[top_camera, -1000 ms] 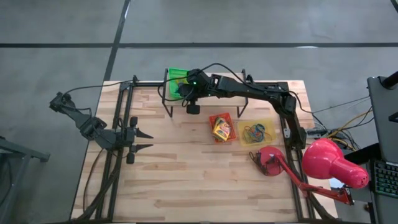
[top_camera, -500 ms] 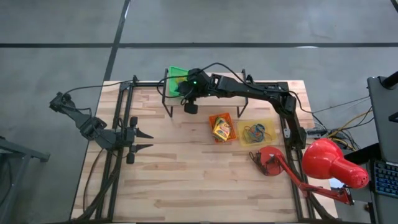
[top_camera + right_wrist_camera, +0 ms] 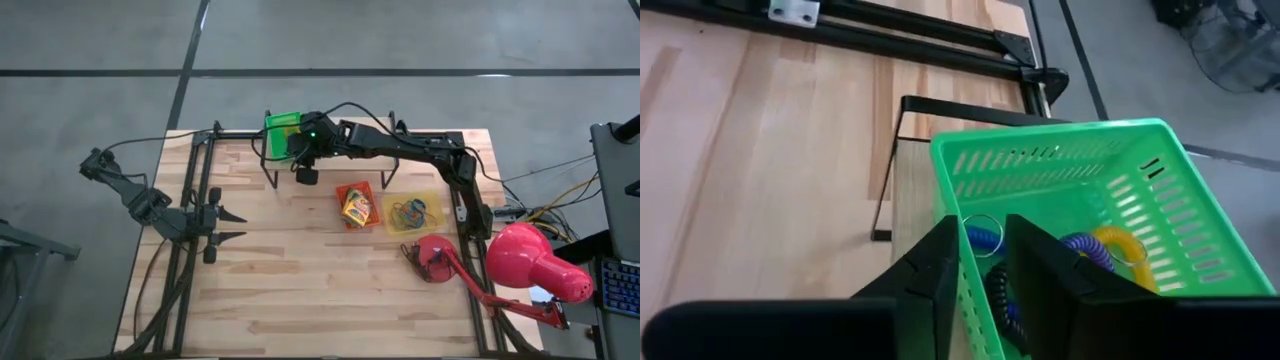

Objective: Pick & Place Office Desk Supplies
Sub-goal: Put the orange bin on the shelf

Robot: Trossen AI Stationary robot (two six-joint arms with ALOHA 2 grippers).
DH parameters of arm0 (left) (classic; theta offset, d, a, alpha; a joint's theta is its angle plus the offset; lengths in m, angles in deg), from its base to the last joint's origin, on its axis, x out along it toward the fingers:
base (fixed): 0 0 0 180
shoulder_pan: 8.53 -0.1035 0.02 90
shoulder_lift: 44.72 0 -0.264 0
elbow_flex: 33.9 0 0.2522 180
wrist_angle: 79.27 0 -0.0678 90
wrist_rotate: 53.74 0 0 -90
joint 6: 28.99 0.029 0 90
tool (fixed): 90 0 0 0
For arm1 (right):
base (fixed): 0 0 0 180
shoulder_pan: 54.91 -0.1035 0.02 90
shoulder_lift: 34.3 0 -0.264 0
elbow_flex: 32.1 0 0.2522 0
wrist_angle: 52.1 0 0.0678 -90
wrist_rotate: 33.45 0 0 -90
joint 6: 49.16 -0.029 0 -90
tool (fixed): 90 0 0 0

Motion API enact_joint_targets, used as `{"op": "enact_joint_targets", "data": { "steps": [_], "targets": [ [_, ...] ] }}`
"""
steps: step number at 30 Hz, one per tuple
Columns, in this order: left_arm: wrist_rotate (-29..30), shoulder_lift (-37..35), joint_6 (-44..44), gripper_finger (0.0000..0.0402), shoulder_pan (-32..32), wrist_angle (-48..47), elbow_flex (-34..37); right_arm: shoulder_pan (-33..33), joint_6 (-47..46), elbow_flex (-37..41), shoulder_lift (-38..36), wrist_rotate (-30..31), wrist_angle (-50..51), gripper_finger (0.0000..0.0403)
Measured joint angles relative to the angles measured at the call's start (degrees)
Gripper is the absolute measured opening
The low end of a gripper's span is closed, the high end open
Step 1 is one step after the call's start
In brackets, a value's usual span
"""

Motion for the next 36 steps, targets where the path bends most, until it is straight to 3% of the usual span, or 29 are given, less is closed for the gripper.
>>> {"op": "enact_joint_targets", "data": {
  "steps": [9, 14, 21, 27, 32, 36],
  "targets": [
    [0.0, 0.0, 0.0, 0.0141, 0.02, 0.02, 0.0, -2.24, 6.25, 0.0, -1.78, 0.08, -0.76, 0.009],
    [0.0, 0.0, -0.01, 0.0141, 0.01, 0.05, 0.0, -5.09, 9.27, 0.0, -4.56, 0.28, 6.92, 0.0083],
    [0.0, 0.02, 0.0, 0.0141, 0.0, 0.06, 0.0, -8.51, -0.97, 2.21, -8.84, 0.68, 12.07, 0.0089],
    [-0.02, 0.02, -0.01, 0.0141, 0.01, 0.02, 0.0, -12.5, -3.02, 11.51, -14.7, 7.26, 14.27, 0.0093],
    [0.0, 0.01, 0.0, 0.0141, 0.0, -0.1, 0.0, -15.78, -7.28, 23.28, -19.94, 8.22, 12.9, 0.0091],
    [-0.02, 0.0, -0.02, 0.0141, 0.01, -0.12, 0.0, -18.36, -9.77, 32.87, -24.04, 14.44, 10.49, 0.0096]
  ]
}}
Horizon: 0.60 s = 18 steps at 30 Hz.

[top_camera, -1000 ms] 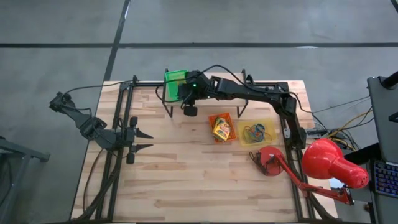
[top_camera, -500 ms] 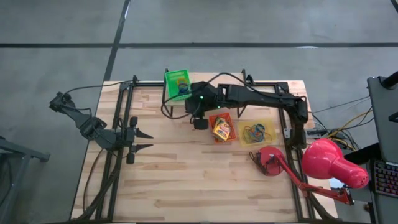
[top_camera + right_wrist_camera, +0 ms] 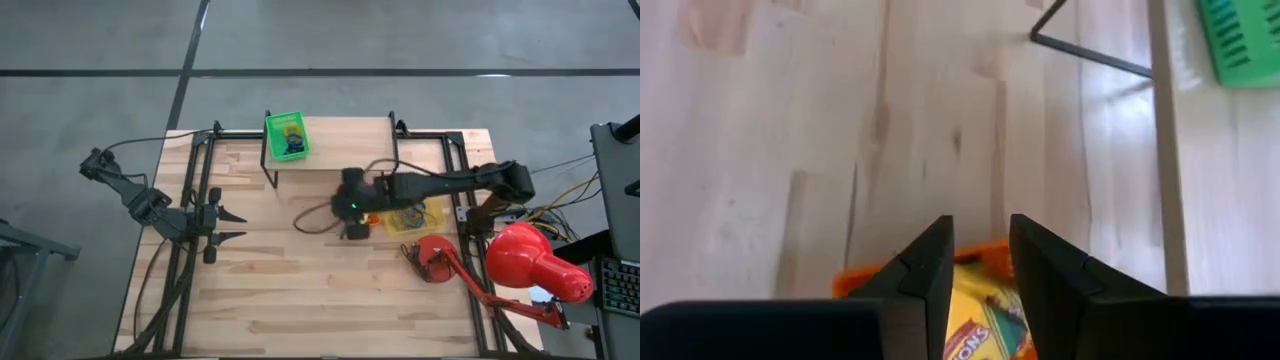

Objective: Pick & Place Office Desk Supplies
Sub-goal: Put the orange bin on the shelf

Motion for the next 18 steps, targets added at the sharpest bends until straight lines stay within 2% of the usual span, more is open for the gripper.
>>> {"op": "enact_joint_targets", "data": {
  "steps": [3, 12, 18],
  "targets": [
    [0.02, 0.0, 0.0, 0.0141, -0.01, 0.0, 0.0, -2.44, -0.58, 6.38, -3.99, 2.66, -3.77, 0.0104],
    [0.01, 0.0, 0.01, 0.0141, 0.01, -0.2, 0.0, -7.11, -7.26, 21.85, -15.66, 4.05, -11.08, 0.0136],
    [0.0, 0.0, 0.0, 0.0141, -0.01, -0.46, 0.0, -7.6, -7.6, 29.7, -18.45, 2.1, -16.04, 0.0146]
  ]
}}
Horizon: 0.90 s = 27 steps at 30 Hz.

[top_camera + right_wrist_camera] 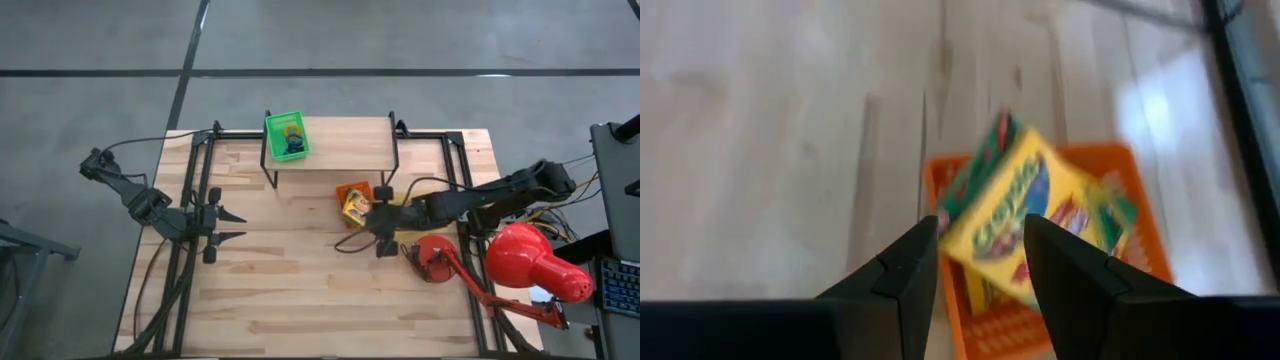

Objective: Pick & Place Office Desk Supplies
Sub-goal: Put the orange bin on the shelf

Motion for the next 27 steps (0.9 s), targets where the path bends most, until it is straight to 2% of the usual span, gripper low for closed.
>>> {"op": "enact_joint_targets", "data": {
  "steps": [9, 17, 27],
  "targets": [
    [0.0, 0.02, 0.0, 0.0141, 0.02, -0.46, 0.0, 0.04, -5.08, 4.17, 1.32, -1.23, -0.46, 0.0145],
    [0.02, 0.02, 0.0, 0.0141, 0.02, -0.56, 0.0, 0.05, -3.87, 4.29, 4.92, -1.23, -0.25, 0.0161],
    [0.0, 0.02, 0.01, 0.0141, 0.02, -0.65, 0.0, 0.59, -3.64, 4.29, 8.32, -0.63, -0.23, 0.0162]
  ]
}}
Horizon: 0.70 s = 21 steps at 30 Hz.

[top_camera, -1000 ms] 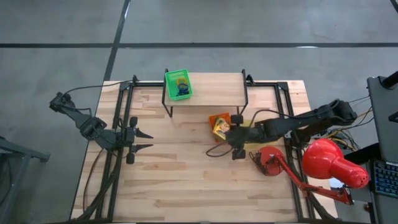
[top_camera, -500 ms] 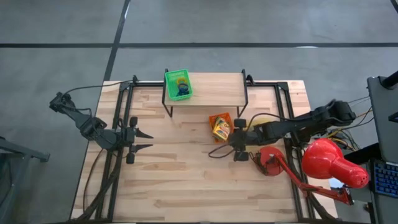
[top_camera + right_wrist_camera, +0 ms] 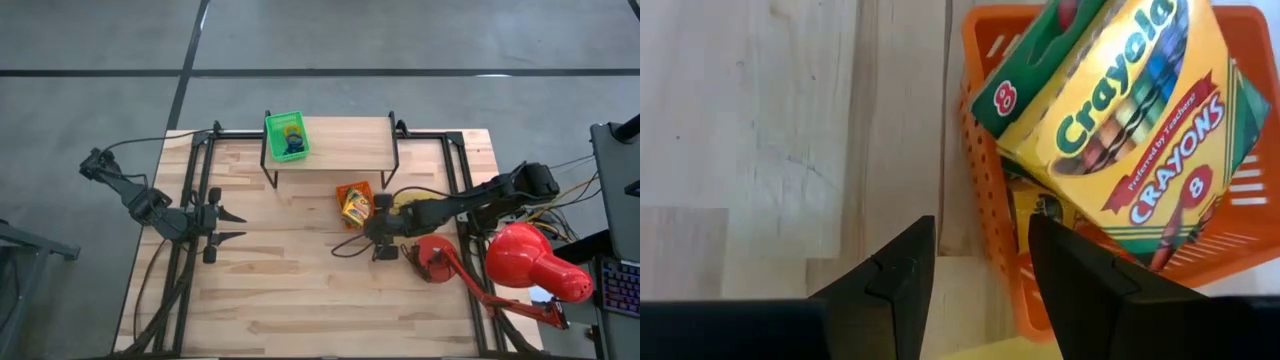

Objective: Pick & Place Office Desk Supplies
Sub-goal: Put the orange bin on the shelf

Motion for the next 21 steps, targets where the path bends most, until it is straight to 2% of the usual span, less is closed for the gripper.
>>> {"op": "enact_joint_targets", "data": {
  "steps": [12, 21],
  "targets": [
    [0.01, 0.0, -0.01, 0.0141, -0.01, -0.05, 0.0, 1.7, 3.38, 0.0, 2.94, 0.03, -1.69, 0.0158],
    [0.0, -0.02, -0.01, 0.0141, -0.01, -0.07, 0.0, 2.0, 7.69, 0.0, 4.27, 0.2, -2.72, 0.0119]
  ]
}}
